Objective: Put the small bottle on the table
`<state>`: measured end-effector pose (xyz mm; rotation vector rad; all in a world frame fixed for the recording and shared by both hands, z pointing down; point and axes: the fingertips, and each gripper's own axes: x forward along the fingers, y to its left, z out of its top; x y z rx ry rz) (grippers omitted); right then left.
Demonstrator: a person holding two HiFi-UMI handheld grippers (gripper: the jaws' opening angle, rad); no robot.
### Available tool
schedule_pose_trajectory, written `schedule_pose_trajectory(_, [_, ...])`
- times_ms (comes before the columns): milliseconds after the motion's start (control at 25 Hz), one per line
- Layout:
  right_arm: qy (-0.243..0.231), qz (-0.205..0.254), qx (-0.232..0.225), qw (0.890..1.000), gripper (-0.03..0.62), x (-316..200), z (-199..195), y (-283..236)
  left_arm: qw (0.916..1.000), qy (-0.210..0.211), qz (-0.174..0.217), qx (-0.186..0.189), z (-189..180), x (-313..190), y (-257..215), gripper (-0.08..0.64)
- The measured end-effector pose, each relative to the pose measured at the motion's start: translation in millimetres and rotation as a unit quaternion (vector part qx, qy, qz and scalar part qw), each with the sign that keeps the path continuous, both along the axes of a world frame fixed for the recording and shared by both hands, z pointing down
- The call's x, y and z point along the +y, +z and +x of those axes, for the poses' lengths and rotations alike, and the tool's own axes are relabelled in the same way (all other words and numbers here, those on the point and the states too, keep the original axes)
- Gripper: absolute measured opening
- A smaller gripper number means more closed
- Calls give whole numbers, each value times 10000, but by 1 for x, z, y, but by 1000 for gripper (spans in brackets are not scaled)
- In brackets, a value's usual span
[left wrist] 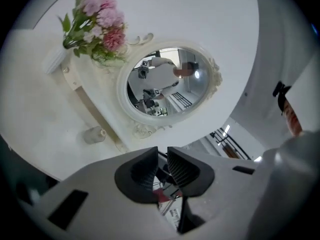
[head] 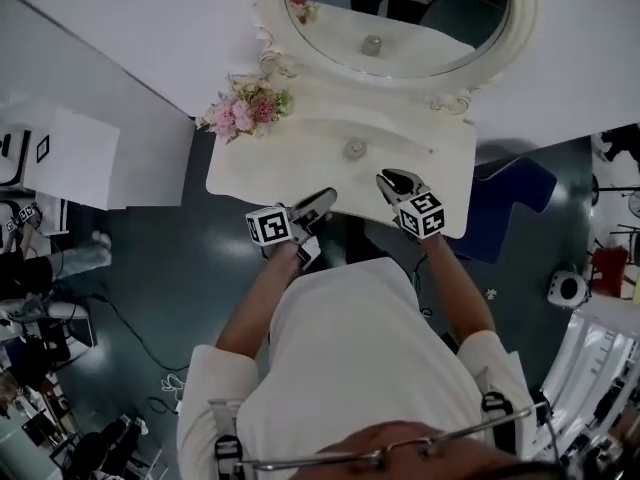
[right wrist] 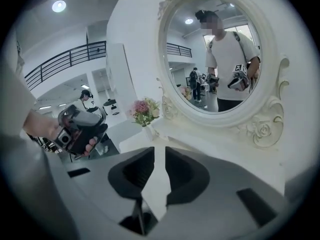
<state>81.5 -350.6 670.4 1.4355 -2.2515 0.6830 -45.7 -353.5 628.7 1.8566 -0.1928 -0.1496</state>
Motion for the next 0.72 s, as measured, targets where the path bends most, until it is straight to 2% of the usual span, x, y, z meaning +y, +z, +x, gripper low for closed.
schedule_pose_trajectory(80, [140,57,-31,9999,62,14,-7,-10,9986,131,444,-263,-8,6,-1,47])
schedule_pose_trajectory(280, [613,175,-137,9979,26,48,-8,-30,9902,295,1205,-647,-24,16,-10,9])
schedule_pose_trajectory(480, [896,316,-106,9954,14,80,-9,-47,9807,419,1666,-929,-33,21,-18,3])
schedule_pose_trajectory(720, [870,552,-105,9946,6,96,-6,-69,9651,436,2285,-1199,-31,28,-39,3])
